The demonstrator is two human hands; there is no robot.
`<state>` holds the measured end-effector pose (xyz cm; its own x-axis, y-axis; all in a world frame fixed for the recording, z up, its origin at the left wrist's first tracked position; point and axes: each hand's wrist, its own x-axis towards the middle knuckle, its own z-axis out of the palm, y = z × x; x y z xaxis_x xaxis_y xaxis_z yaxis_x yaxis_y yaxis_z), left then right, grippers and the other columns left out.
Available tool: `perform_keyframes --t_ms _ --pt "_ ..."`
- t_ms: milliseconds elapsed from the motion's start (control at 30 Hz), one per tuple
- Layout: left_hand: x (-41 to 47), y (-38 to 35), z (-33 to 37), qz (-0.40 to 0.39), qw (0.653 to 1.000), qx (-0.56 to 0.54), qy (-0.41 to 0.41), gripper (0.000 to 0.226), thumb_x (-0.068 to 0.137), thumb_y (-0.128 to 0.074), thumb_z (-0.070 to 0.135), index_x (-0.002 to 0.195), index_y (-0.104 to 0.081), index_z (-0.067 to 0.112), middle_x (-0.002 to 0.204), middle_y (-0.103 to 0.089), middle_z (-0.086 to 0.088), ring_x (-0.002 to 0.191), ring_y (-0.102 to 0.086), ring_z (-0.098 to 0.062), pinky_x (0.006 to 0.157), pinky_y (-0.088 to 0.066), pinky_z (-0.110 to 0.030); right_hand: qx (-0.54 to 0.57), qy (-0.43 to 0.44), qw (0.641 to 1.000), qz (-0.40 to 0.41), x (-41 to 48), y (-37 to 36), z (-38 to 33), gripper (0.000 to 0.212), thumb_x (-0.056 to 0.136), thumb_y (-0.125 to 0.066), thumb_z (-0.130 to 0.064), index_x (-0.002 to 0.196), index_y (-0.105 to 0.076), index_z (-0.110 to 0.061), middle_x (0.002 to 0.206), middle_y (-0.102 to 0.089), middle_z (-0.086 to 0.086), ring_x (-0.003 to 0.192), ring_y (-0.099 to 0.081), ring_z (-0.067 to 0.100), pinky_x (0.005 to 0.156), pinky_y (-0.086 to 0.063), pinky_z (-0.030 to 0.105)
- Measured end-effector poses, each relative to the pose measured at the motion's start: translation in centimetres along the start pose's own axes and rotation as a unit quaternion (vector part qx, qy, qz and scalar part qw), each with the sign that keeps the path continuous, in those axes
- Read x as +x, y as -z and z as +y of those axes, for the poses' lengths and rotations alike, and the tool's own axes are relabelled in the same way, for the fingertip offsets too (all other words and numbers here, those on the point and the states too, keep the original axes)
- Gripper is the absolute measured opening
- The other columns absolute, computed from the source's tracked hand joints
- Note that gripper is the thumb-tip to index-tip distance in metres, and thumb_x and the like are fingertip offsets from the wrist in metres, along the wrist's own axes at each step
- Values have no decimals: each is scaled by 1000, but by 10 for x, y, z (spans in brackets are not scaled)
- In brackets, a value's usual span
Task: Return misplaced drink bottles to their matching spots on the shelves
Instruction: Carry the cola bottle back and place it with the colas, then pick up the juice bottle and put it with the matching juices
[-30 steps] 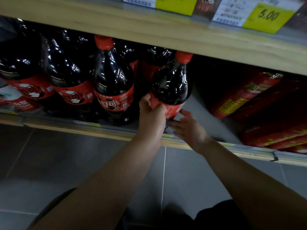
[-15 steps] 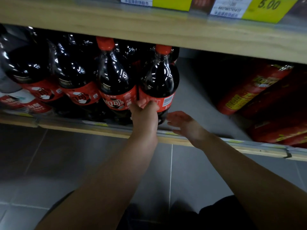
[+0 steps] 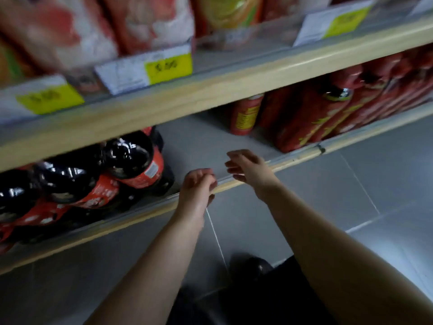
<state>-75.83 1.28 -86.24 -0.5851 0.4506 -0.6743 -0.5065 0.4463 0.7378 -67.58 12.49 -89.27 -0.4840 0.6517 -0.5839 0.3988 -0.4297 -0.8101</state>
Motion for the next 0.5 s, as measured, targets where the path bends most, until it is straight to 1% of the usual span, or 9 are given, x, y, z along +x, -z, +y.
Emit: perform_keyframes --t_ms 67,133,233,300,367,433,500 --pt "-25 -10 33 -27 999 39 -4 15 87 -53 9 83 -57 23 78 -63 6 81 -62 -12 76 -44 -32 151 -34 987 53 -28 14 -10 12 94 -52 -21 89 -62 -22 78 -67 -2 70 -64 10 68 -47 23" --pt "-53 -20 70 -45 996 77 -6 15 86 -54 10 80 -56 23 75 -61 6 84 -60 -15 80 -43 -33 210 -64 968 124 -62 32 -21 10 95 -52 -19 87 -58 -20 74 -63 0 65 -59 10 63 -44 22" --pt "-103 -32 114 -73 989 126 -9 16 87 -52 8 81 -56 22 73 -61 4 83 -59 -18 77 -43 -34 201 -93 955 196 -115 66 -48 10 94 -53 -17 86 -58 -15 73 -59 3 61 -53 12 59 -40 23" --pt "-144 -36 136 -101 984 148 3 17 88 -51 8 81 -57 22 69 -63 5 78 -61 -16 78 -45 -35 194 -95 953 211 -153 90 -79 11 93 -53 -19 84 -59 -15 73 -60 2 63 -54 14 62 -43 25" --pt "-188 -37 154 -120 977 175 18 14 90 -51 11 81 -57 21 69 -64 5 75 -61 -15 74 -45 -33 186 -89 953 222 -198 113 -112 12 92 -54 -22 85 -60 -16 76 -62 2 67 -57 15 65 -46 26" --pt "-231 -38 174 -130 972 194 22 12 90 -53 14 82 -57 22 72 -64 4 75 -61 -14 69 -44 -30 206 -79 946 239 -249 131 -144 11 92 -55 -26 88 -61 -17 78 -63 1 70 -59 15 65 -47 26" --pt "-272 -42 198 -146 969 198 25 12 90 -53 13 84 -58 21 73 -64 3 74 -62 -13 68 -44 -30 243 -72 933 256 -303 142 -169 13 92 -56 -29 90 -62 -18 78 -64 0 70 -60 14 65 -48 27"
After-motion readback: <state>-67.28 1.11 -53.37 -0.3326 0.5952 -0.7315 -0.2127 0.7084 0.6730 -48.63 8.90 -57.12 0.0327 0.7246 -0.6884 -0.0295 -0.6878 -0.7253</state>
